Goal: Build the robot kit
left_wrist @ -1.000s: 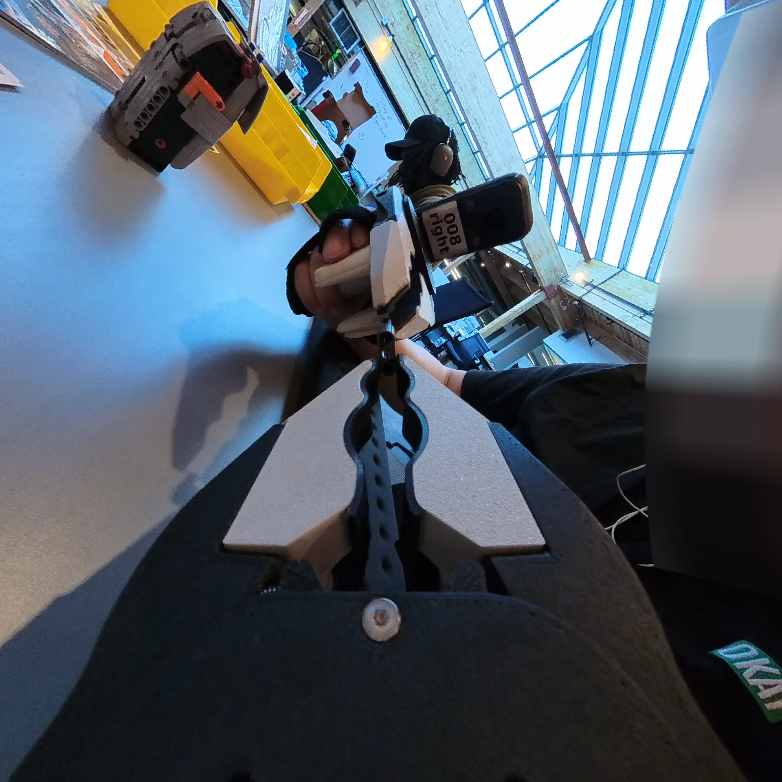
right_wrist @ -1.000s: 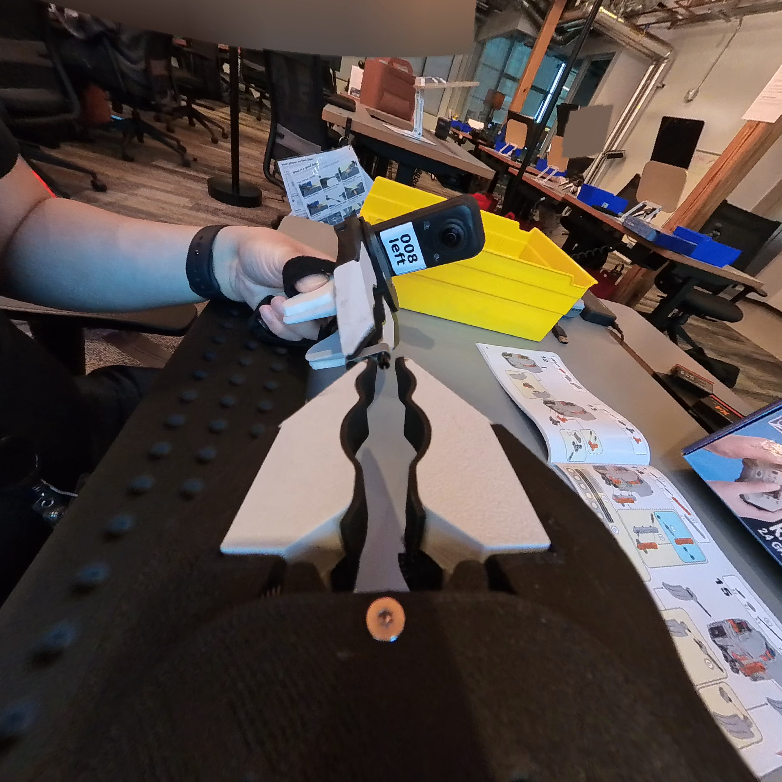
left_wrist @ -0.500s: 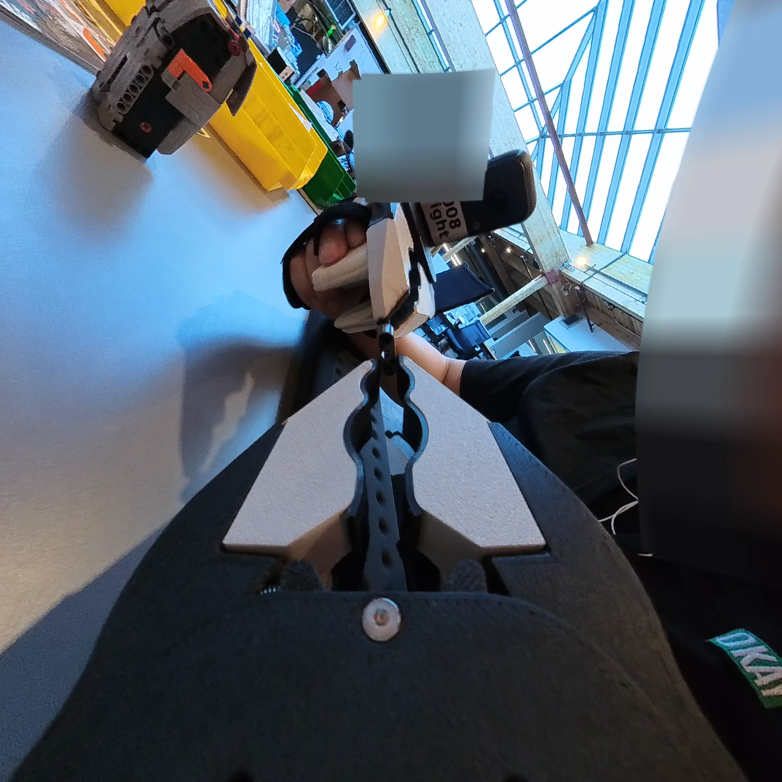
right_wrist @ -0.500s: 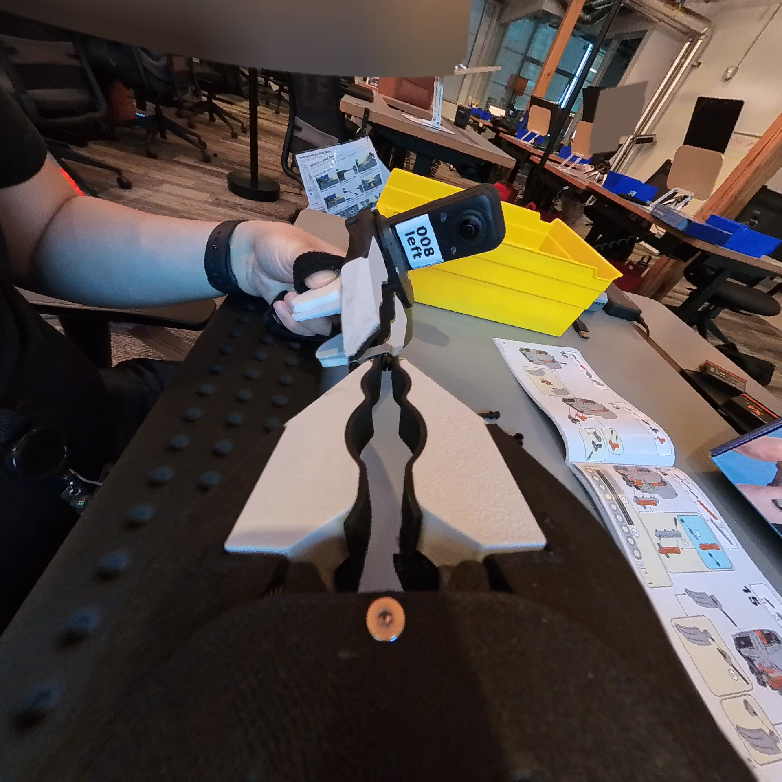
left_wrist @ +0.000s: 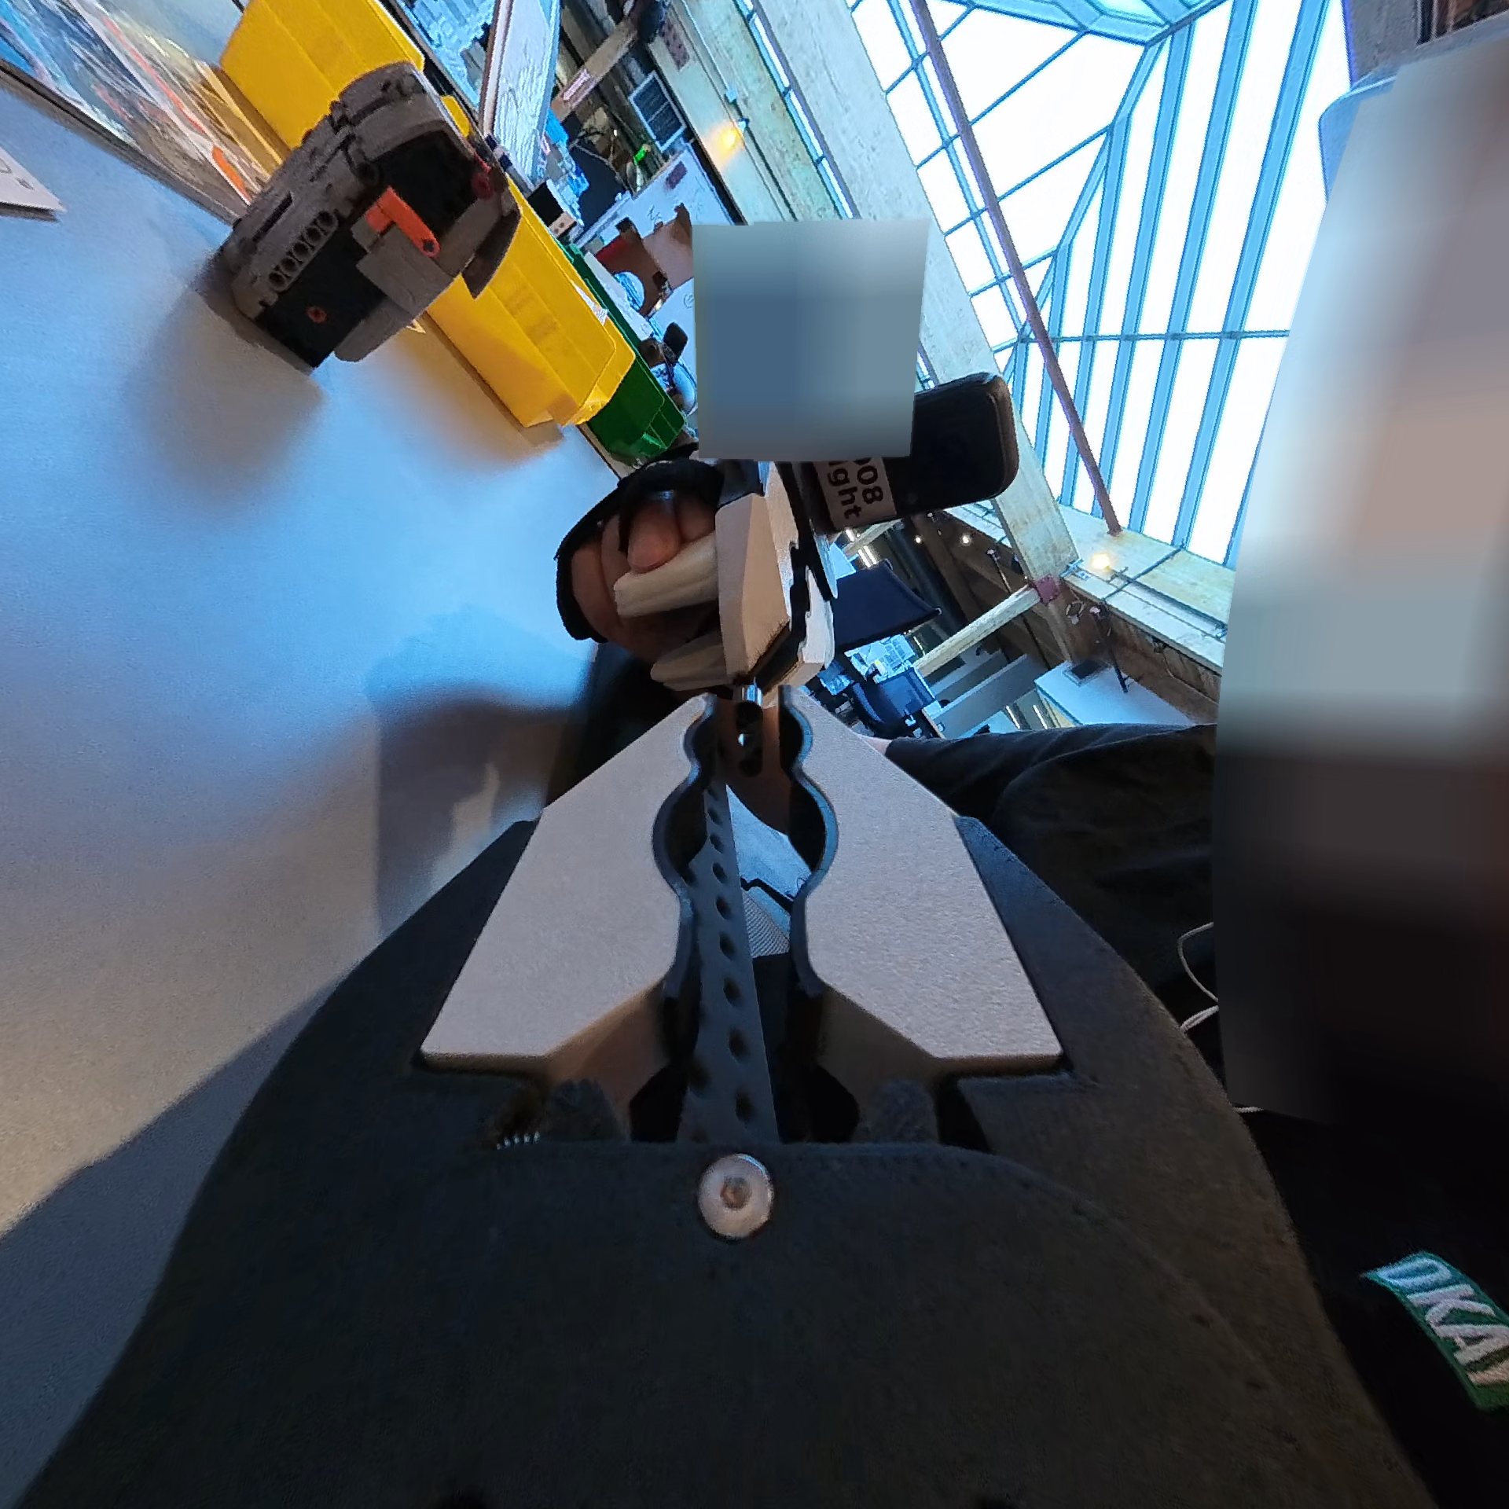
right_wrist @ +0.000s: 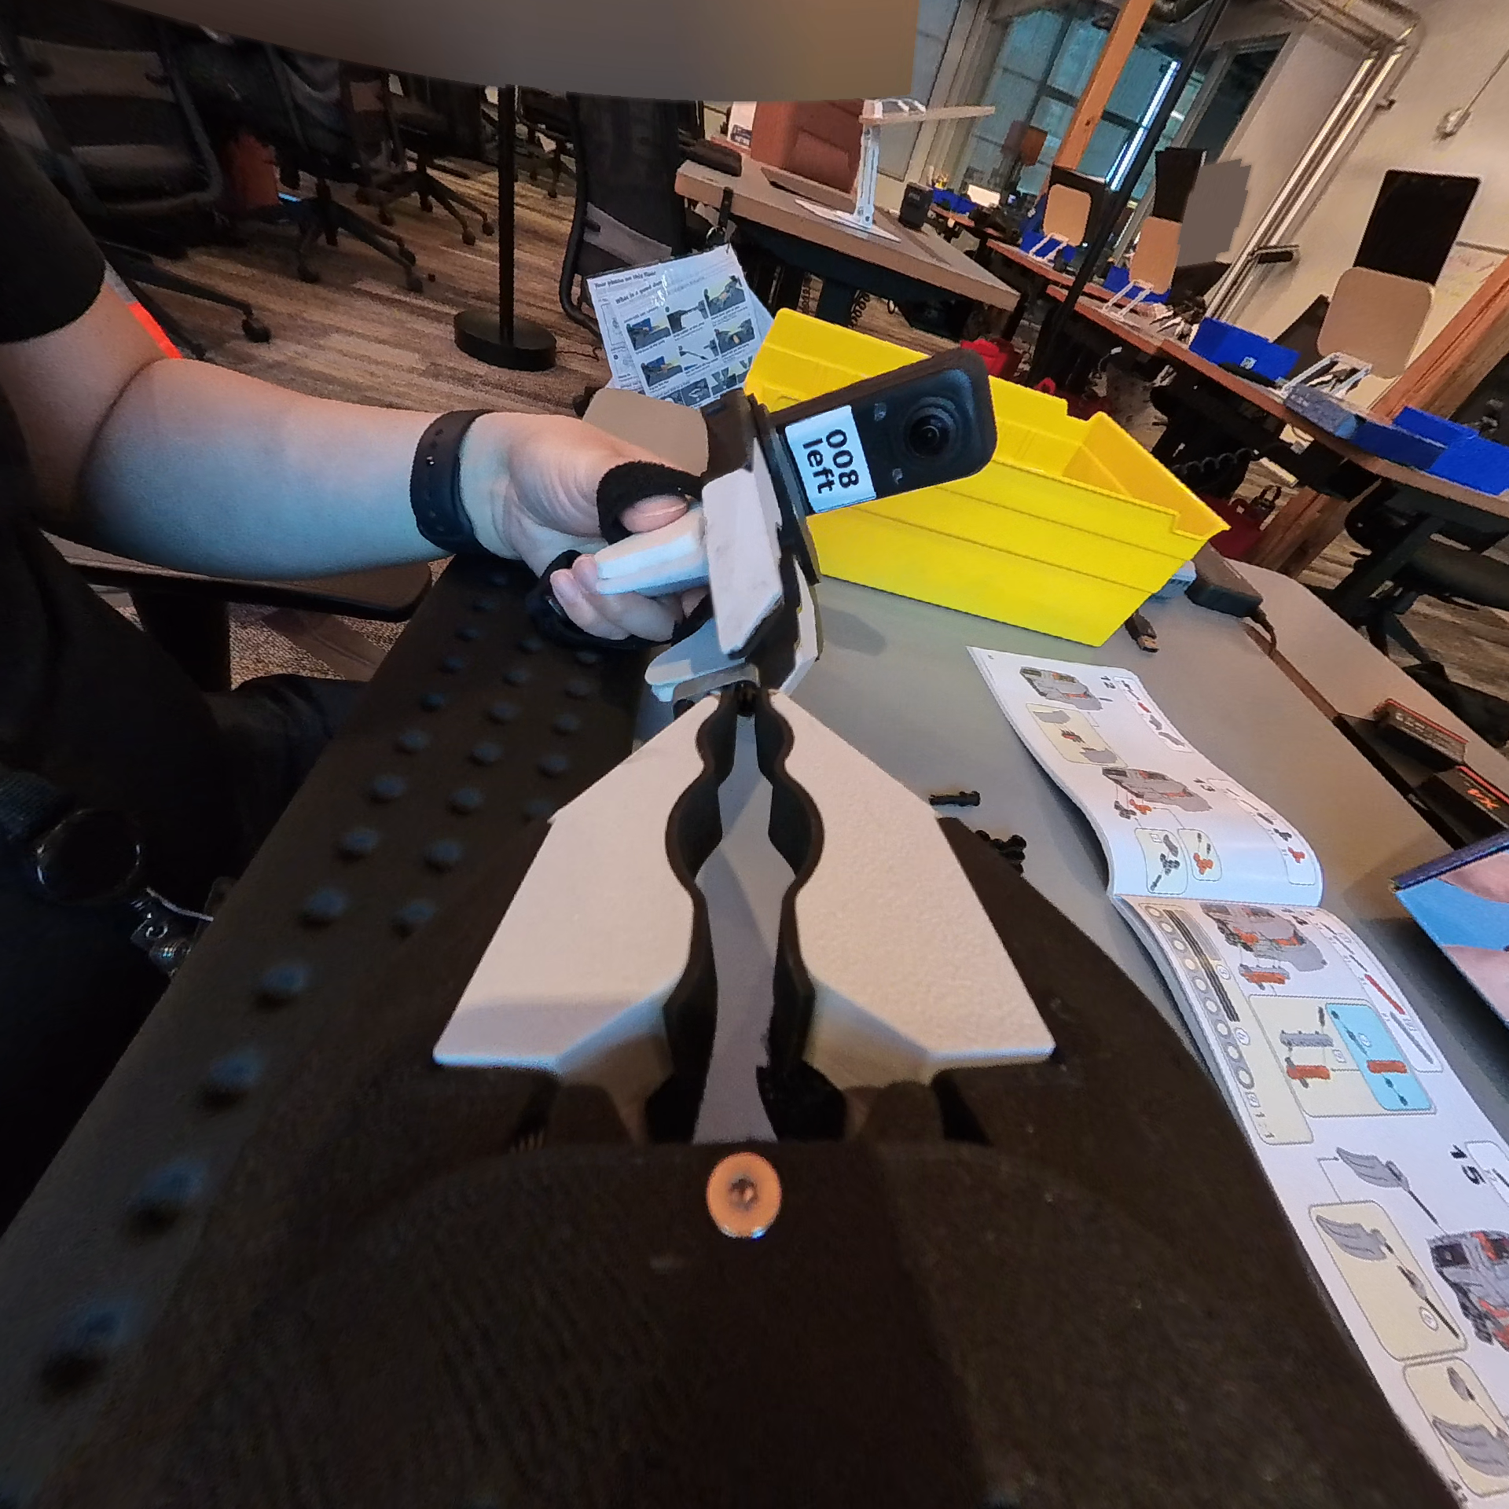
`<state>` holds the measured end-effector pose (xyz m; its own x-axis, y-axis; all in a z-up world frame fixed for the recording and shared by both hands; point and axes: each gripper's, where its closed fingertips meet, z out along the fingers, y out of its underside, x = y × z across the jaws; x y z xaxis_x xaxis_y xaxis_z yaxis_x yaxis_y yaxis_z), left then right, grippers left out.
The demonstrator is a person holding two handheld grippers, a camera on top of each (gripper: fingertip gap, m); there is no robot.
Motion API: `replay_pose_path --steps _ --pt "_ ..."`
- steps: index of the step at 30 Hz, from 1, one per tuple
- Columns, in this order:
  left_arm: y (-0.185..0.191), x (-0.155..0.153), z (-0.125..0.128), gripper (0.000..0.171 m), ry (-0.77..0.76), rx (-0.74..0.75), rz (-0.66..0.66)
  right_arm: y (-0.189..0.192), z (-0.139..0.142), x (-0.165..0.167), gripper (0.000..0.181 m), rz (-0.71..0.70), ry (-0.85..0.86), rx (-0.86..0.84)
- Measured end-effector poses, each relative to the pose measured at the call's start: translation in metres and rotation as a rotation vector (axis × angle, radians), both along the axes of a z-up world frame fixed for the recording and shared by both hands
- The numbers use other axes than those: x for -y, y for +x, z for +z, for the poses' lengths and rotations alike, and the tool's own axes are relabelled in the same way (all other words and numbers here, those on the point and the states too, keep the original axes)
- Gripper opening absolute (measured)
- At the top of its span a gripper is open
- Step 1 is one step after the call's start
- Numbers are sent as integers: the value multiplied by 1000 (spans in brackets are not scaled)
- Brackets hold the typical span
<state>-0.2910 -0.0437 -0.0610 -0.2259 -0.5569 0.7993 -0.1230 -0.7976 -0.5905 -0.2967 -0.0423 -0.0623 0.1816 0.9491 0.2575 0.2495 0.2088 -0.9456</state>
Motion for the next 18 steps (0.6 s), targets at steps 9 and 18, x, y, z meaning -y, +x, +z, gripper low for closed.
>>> replay_pose_path --steps 9,18 --pt "1 1 -2 3 23 -19 2 0 -1 1 3 6 -8 5" --pt "1 1 -3 3 32 -29 12 0 -2 0 3 3 -3 13"
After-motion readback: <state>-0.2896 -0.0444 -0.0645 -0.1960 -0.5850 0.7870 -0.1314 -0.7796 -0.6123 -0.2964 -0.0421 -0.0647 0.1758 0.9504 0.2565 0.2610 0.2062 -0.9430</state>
